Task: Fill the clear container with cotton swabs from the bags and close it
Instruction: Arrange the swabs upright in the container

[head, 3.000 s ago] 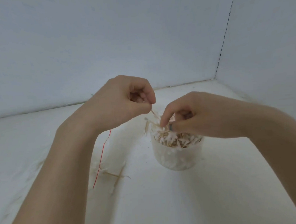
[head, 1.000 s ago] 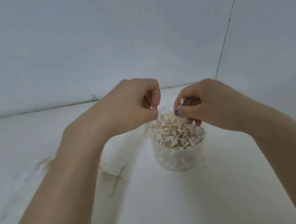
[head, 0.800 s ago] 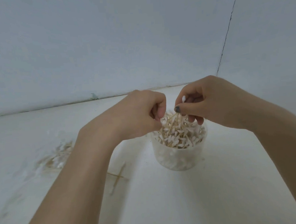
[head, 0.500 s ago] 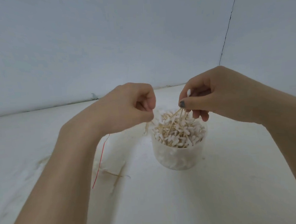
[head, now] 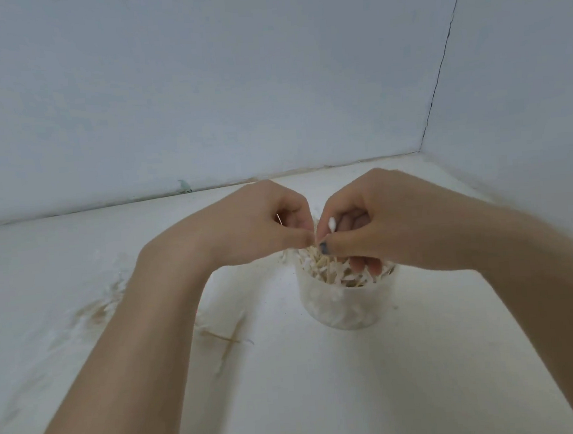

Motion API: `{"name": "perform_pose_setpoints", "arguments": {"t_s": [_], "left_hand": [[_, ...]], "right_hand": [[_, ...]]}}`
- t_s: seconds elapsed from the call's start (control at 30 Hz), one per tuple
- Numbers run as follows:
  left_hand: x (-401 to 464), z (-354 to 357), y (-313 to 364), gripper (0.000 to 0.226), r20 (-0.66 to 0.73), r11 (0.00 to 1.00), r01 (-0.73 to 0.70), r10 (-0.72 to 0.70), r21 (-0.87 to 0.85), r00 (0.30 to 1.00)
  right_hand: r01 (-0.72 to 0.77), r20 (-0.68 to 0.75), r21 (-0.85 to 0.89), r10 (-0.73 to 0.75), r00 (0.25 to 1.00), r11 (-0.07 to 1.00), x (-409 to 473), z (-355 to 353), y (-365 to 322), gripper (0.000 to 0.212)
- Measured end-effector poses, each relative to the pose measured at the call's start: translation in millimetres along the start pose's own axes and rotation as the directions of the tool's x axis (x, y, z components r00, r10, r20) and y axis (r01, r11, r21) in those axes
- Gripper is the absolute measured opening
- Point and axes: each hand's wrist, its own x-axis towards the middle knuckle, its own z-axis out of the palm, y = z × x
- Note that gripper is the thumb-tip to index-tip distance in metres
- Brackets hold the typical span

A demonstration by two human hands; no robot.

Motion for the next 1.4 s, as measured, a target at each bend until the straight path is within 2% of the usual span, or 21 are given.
{"name": "perform_pose_setpoints", "arguments": {"t_s": [0.2, 0.33, 0.47, 0.53, 0.63, 0.8, 1.0, 1.1, 1.2, 1.4], "left_hand": [[1, 2, -2, 0.016, 0.033, 0.998, 0.003, -0.001, -0.067, 0.999], [-1, -4, -12, 0.017, 0.01, 0.996, 0.027, -0.026, -0.079, 1.0], [-1, -2, -14, 0.008, 0.04, 0.993, 0.029, -0.025, -0.114, 0.999], [2, 3, -13, 0.011, 0.05, 0.994, 0.027, -0.021, -0.11, 0.998], [4, 4, -13, 0.016, 0.032, 0.992, 0.039, -0.036, -0.119, 0.999], [-2, -6, -14, 0.015, 0.065, 0.992, 0.106, -0.101, -0.068, 0.993], [-3, -5, -4, 0.005, 0.061, 0.996, 0.09, -0.09, 0.01, 0.994], [-5, -7, 1, 0.009, 0.014, 0.998, 0.057, -0.057, -0.005, 0.998], [-6, -9, 5, 0.01, -0.067, 0.999, 0.031, -0.032, -0.024, 0.997], [-16, -24, 14, 0.013, -0.209, 1.0, -0.022, 0.025, 0.017, 0.978]], "right_hand": [[0.008, -0.04, -0.034, -0.01, 0.999, 0.999, 2, 2, 2, 0.013], [-0.002, 0.041, 0.016, 0.001, 0.999, 1.0, 0, 5, -2, 0.011], [-0.055, 0.078, 0.028, 0.053, 0.996, 0.998, 1, 8, -2, 0.012], [-0.075, 0.105, 0.028, 0.072, 0.992, 0.997, -1, 4, -3, 0.013], [-0.064, 0.077, 0.006, 0.063, 0.995, 0.998, -4, -2, -4, 0.012], [-0.037, 0.035, 0.02, 0.036, 0.999, 0.999, -6, -12, -3, 0.012], [-0.037, 0.104, 0.024, 0.035, 0.994, 0.999, 1, 3, 1, 0.015], [-0.019, 0.079, -0.024, 0.021, 0.997, 1.0, 4, 1, 5, 0.015], [0.01, 0.027, -0.003, -0.01, 1.0, 1.0, 3, -5, 6, 0.012], [0.002, 0.026, -0.07, 0.0, 1.0, 0.998, 8, 10, 10, 0.013]]}}
